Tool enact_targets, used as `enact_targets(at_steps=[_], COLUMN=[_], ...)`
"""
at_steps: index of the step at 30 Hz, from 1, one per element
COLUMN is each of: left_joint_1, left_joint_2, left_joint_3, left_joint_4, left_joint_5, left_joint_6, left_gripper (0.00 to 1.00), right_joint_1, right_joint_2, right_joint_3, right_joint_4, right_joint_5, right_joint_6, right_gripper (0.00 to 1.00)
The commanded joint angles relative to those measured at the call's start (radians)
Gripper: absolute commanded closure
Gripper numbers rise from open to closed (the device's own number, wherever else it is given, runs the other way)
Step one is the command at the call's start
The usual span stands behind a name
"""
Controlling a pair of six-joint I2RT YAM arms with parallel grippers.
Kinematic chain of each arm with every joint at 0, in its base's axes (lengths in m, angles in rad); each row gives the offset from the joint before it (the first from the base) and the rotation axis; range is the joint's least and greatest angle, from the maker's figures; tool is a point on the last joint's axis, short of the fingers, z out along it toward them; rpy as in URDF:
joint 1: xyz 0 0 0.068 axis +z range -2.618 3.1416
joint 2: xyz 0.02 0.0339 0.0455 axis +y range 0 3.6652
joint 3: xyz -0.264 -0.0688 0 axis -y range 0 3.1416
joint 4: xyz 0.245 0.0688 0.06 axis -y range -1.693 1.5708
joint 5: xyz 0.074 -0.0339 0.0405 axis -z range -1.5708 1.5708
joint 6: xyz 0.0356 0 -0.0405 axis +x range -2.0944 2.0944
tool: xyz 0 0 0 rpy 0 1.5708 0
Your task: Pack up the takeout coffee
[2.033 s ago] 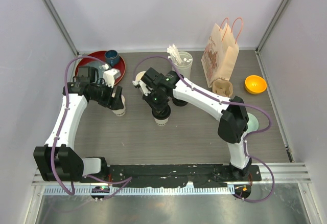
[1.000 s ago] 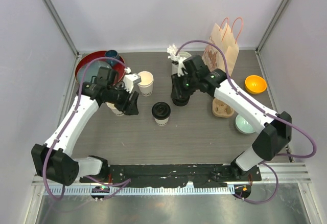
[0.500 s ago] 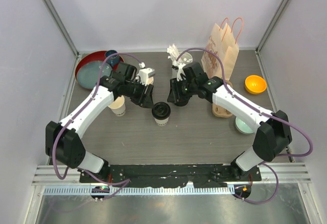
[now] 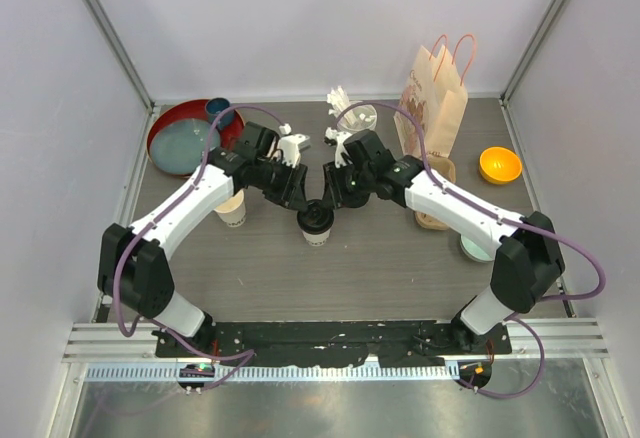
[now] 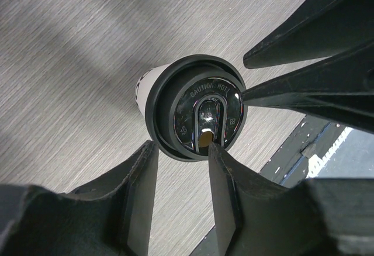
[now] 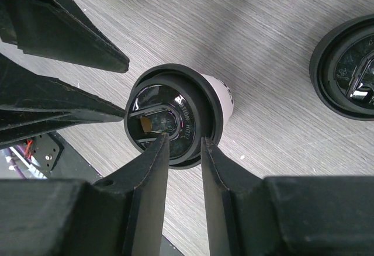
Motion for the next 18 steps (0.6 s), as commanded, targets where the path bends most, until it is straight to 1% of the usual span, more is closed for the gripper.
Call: enact_targets(at_steps=[1, 5, 11, 18], left_joint_1=[-0.01, -0.016, -0.023, -0.026], left_joint_2=[-0.004, -0.013, -0.01, 0.01], left_joint_3=[0.018, -0.001, -0.028, -0.055], left_joint_4=[0.048, 0.066, 0.082, 0.091], left_joint_5=[-0.018, -0.026, -0.03, -0.01], left_joint_6=[-0.027, -0.042, -0.055, -0.073], left_gripper=[0.57, 0.59, 0.6, 0.64], right_joint_1=[0.029, 0.053, 0.056, 0.056], right_joint_2=[-0.001, 0.019, 0.023, 0.03], right_joint_3=[-0.003, -0.003, -0.019, -0.046], right_joint_4=[0.019, 0.018, 0.039, 0.053], right_joint_5=[0.085, 0.114, 0.104, 0.096], right_joint_6=[0.0, -0.002, 0.004, 0.014], right_gripper=[0.66, 0.66, 0.68, 0.69])
